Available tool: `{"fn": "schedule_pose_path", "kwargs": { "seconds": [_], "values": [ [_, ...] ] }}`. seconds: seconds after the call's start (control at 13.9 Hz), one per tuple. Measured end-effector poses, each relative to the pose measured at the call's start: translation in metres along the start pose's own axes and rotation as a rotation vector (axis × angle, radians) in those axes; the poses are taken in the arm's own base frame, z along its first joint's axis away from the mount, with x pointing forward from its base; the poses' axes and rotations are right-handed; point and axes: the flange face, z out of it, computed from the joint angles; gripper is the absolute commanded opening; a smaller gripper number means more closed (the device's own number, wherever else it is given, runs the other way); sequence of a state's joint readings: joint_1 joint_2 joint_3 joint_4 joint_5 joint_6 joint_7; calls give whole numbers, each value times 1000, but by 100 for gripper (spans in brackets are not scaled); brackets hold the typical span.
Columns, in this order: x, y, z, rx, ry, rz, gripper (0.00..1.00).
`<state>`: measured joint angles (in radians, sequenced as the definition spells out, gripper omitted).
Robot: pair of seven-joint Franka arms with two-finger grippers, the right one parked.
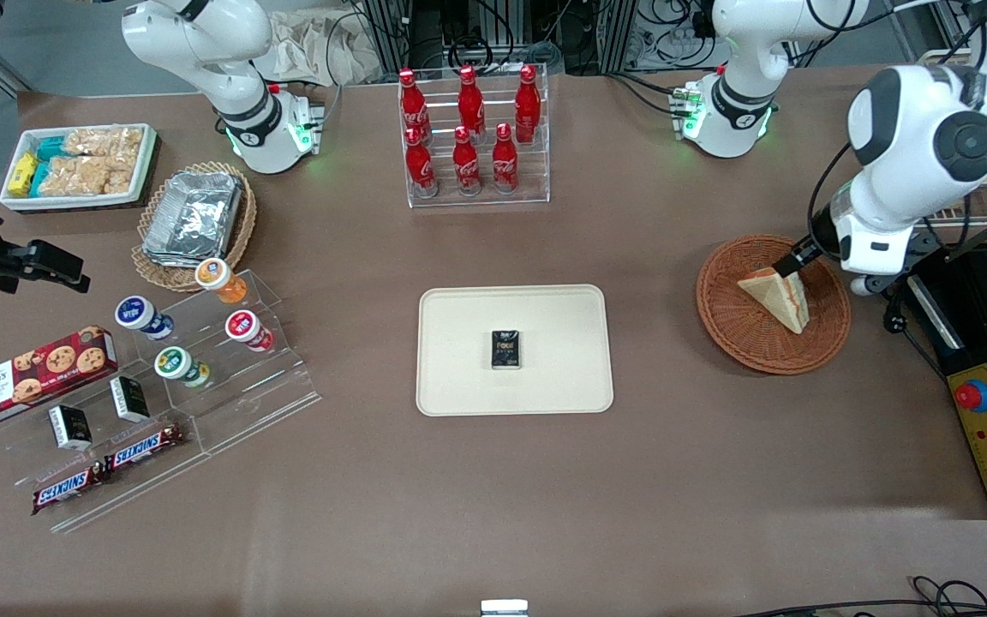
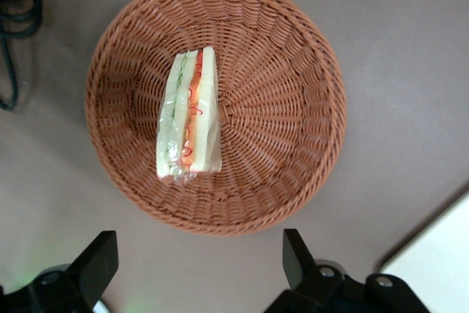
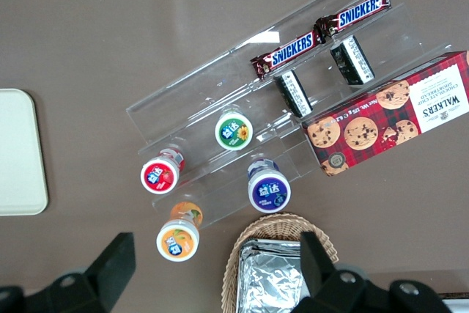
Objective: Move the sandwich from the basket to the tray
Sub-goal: 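Lower the left gripper and close it on the sandwich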
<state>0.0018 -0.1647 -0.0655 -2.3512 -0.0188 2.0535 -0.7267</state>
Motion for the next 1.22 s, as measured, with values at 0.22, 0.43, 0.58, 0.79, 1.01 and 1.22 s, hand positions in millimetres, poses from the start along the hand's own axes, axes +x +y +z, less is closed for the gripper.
{"fn": "schedule_pose_path", "kwargs": {
  "seconds": [0.22, 0.43, 0.58, 0.79, 1.01, 1.22],
  "values": [
    [1, -2, 40, 19, -24, -62, 100],
    [5, -3, 62, 29, -39, -82, 100],
    [11, -6, 76, 30, -45, -101, 100],
    [23, -18, 96, 37, -64, -139, 100],
    [25, -19, 118, 60, -93, -143, 100],
    [25, -18, 137, 81, -118, -143, 100]
  ]
}}
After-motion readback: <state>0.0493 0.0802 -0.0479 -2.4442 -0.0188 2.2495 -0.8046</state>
